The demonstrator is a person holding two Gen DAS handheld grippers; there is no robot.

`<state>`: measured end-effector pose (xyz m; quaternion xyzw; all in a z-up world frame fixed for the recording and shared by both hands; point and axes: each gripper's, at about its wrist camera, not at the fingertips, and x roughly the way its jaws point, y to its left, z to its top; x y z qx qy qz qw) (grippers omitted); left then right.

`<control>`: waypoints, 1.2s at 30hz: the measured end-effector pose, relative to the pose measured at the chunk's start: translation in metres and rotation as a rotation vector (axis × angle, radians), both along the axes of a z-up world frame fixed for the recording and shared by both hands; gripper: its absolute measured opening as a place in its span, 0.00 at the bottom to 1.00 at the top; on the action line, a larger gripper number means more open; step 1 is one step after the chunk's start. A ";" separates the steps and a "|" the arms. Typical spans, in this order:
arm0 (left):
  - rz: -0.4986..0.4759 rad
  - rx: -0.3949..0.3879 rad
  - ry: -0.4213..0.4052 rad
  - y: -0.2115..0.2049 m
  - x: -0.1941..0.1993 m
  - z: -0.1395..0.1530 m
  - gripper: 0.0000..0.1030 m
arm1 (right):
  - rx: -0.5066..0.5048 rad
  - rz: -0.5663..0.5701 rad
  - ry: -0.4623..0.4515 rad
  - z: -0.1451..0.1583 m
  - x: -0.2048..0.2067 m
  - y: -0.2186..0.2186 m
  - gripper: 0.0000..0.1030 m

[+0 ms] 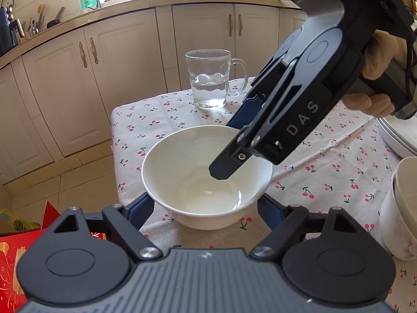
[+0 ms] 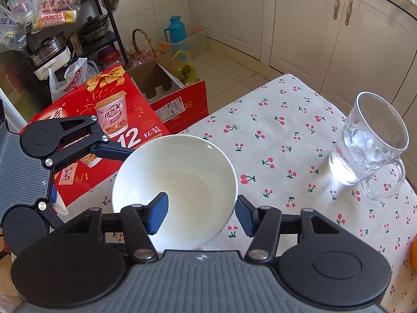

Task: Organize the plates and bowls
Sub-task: 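Carry the bowl with the right gripper and lower it into the stacked bowl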

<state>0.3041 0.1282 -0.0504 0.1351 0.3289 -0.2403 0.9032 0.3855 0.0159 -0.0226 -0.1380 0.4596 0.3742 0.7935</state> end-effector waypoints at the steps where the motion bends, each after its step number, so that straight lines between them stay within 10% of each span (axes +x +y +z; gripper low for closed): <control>1: -0.001 0.001 0.000 0.000 0.000 0.000 0.83 | 0.001 -0.003 0.004 -0.001 0.001 0.000 0.56; 36: -0.086 -0.002 0.007 -0.032 -0.077 0.052 0.83 | 0.046 -0.043 -0.048 0.052 -0.089 -0.049 0.54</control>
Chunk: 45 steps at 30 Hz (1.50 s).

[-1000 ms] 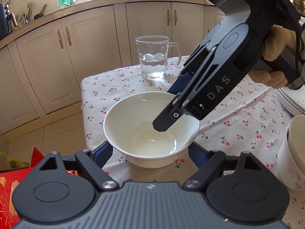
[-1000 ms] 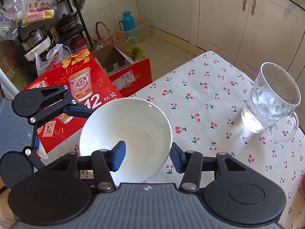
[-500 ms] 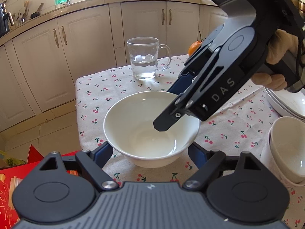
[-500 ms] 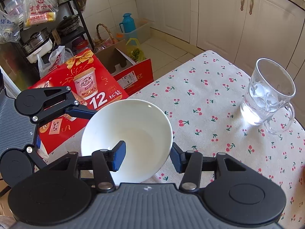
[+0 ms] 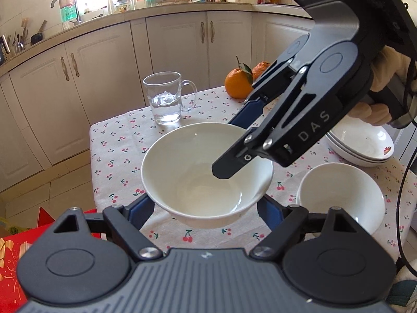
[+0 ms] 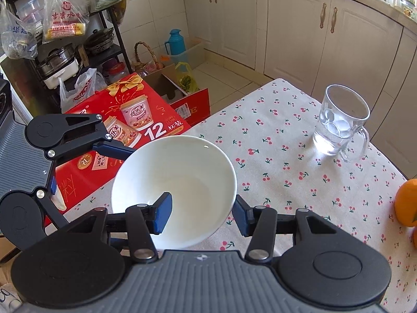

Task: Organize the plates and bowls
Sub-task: 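Carry the bowl with the right gripper and lower it into the stacked bowl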

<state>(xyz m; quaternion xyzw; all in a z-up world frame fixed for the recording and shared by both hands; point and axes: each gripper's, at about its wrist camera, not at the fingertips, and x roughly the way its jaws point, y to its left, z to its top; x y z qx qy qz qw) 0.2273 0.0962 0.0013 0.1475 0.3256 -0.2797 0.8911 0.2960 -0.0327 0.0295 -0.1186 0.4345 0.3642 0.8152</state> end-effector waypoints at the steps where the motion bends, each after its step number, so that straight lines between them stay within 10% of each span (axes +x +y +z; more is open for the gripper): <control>1: -0.005 0.002 -0.001 -0.003 -0.004 0.002 0.83 | 0.001 -0.001 -0.007 0.003 -0.006 -0.003 0.54; 45: -0.174 0.042 0.051 -0.092 -0.078 -0.002 0.83 | 0.024 -0.141 -0.016 -0.002 -0.118 -0.108 0.54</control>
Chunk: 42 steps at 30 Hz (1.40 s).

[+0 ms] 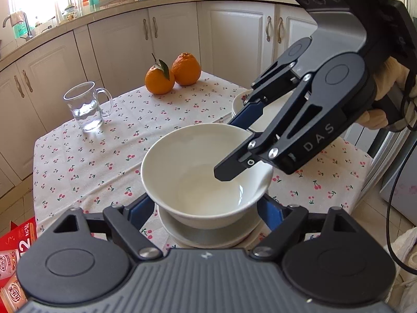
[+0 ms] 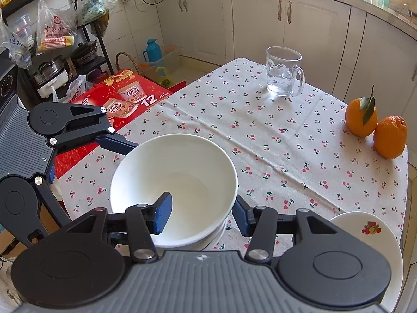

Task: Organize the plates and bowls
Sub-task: 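Carry the bowl with the right gripper and lower it into the stacked bowl, then open the right gripper and withdraw it from the bowl stack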

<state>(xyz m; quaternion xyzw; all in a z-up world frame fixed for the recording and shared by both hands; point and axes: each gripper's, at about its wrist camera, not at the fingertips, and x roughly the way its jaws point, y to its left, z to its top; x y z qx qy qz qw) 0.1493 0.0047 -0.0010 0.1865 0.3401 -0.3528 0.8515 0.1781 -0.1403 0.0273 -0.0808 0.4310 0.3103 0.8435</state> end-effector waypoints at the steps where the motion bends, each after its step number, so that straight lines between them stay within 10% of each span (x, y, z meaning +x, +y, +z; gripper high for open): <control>1: -0.001 0.001 0.002 0.000 0.000 -0.001 0.83 | 0.002 -0.002 0.004 -0.001 0.000 0.000 0.54; 24: -0.011 -0.046 0.098 0.009 0.008 -0.008 0.88 | -0.020 0.014 0.020 -0.014 0.000 0.007 0.58; 31: -0.016 -0.057 0.063 0.015 0.001 -0.002 0.92 | -0.024 0.020 -0.039 -0.008 -0.010 0.009 0.94; 42: 0.006 -0.040 0.063 0.043 -0.014 -0.003 0.95 | -0.050 0.071 -0.146 -0.006 -0.052 -0.003 1.00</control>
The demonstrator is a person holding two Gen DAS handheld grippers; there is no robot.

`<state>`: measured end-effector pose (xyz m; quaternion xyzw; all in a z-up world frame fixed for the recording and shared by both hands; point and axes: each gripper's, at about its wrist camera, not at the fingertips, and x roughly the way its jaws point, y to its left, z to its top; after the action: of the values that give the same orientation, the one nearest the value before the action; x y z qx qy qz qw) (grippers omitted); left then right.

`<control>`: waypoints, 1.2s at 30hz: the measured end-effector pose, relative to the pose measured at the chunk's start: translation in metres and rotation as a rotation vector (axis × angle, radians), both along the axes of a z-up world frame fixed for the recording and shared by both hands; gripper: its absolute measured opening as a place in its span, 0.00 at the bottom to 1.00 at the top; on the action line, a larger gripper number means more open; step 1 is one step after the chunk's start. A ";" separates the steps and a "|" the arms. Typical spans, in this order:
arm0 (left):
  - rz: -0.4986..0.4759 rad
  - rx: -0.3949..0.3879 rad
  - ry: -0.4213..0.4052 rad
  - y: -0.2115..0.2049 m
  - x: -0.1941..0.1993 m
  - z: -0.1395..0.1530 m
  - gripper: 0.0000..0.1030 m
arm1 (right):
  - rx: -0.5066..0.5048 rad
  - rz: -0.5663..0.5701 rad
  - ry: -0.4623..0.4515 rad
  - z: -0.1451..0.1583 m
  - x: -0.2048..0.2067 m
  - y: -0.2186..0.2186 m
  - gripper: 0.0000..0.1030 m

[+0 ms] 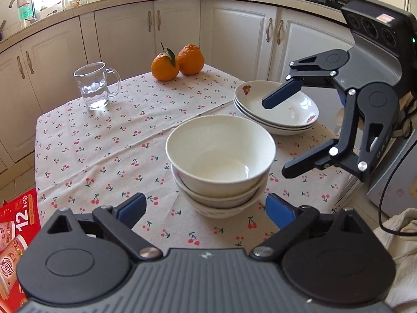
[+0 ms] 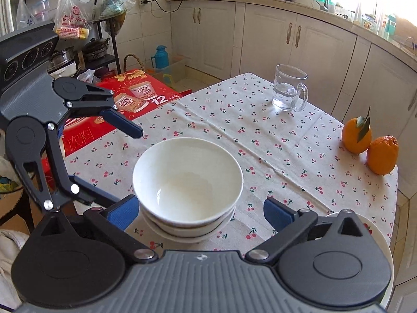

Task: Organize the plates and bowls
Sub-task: 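Open the right gripper and withdraw it from the bowl stack, then grasp the plate-and-bowl stack from opposite sides with both grippers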

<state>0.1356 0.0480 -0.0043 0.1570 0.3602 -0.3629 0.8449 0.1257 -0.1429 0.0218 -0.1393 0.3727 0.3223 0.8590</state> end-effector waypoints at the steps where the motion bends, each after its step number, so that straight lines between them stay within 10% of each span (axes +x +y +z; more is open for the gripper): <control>1: -0.003 0.011 -0.001 0.000 -0.001 -0.002 0.95 | -0.010 0.003 -0.002 -0.003 -0.003 0.000 1.00; 36: -0.513 0.141 0.058 -0.026 0.063 -0.056 0.79 | -0.155 0.320 0.064 -0.060 0.031 0.028 0.88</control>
<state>0.1981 0.0225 -0.0600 0.2909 0.3572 -0.5436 0.7016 0.1563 -0.1152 -0.0384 -0.2522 0.3967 0.4294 0.7711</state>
